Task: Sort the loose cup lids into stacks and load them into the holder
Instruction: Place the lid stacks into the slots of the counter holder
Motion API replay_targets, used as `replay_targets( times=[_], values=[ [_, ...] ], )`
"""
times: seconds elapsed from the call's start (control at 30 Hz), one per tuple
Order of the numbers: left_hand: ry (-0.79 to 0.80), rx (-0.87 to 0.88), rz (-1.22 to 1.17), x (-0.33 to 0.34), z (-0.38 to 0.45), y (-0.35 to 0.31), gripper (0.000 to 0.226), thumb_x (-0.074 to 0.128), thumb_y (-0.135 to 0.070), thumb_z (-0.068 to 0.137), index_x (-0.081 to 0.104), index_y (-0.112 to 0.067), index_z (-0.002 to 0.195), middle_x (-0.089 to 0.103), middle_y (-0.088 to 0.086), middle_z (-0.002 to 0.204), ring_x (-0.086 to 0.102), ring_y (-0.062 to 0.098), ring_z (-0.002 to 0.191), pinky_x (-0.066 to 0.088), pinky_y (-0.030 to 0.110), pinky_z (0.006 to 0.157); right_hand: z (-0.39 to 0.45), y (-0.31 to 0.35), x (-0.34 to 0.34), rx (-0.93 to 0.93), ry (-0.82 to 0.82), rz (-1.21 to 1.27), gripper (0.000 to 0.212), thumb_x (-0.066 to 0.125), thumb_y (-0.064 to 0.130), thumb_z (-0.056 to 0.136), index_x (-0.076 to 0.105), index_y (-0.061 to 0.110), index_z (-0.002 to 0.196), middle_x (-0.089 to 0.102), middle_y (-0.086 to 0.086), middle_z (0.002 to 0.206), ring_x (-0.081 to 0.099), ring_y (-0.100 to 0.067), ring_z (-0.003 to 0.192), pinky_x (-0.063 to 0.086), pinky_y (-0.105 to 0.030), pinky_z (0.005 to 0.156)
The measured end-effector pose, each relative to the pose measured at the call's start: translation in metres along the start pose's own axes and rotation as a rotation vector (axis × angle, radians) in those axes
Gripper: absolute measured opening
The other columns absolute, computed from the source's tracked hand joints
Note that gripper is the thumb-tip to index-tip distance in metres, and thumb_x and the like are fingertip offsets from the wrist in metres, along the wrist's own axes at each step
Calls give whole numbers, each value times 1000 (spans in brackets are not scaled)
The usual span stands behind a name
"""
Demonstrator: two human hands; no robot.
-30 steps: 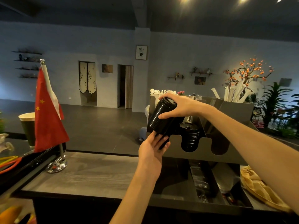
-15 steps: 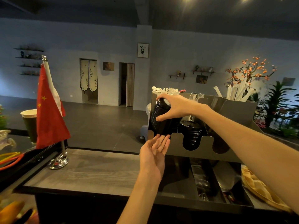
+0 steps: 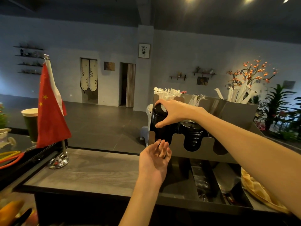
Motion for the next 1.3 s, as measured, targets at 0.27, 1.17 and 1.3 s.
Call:
replay_targets(
  times=[0.27, 1.17, 1.3],
  values=[
    [32, -24, -30, 15, -10, -6, 36, 46, -6, 100, 45, 3, 135, 63, 28, 126, 69, 34, 101, 55, 37, 73, -4, 2, 15, 18, 94, -26, 102, 80, 61, 79, 28, 18, 154, 57, -8, 140, 58, -25, 117, 55, -36, 96],
    [-30, -104, 270, -1, -13, -23, 39, 37, -8, 103, 50, 9, 135, 63, 31, 128, 66, 40, 113, 49, 39, 108, -14, -6, 29, -67, 43, -149, 105, 66, 79, 78, 29, 25, 159, 41, -4, 158, 41, -28, 143, 35, -50, 119],
    [-33, -83, 310, -3, -14, -26, 38, 37, -9, 103, 53, 9, 132, 65, 28, 127, 66, 37, 114, 49, 37, 104, -25, -15, 22, -125, 79, 62, 67, 70, 53, 92, 44, 33, 150, 55, 1, 147, 53, -20, 134, 44, -33, 107]
  ],
)
Point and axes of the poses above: each hand's wrist, its own z-axis towards the middle knuckle, its own x-axis out of the palm, y = z × x, the point moved 9 cm from there along z, towards the middle knuckle
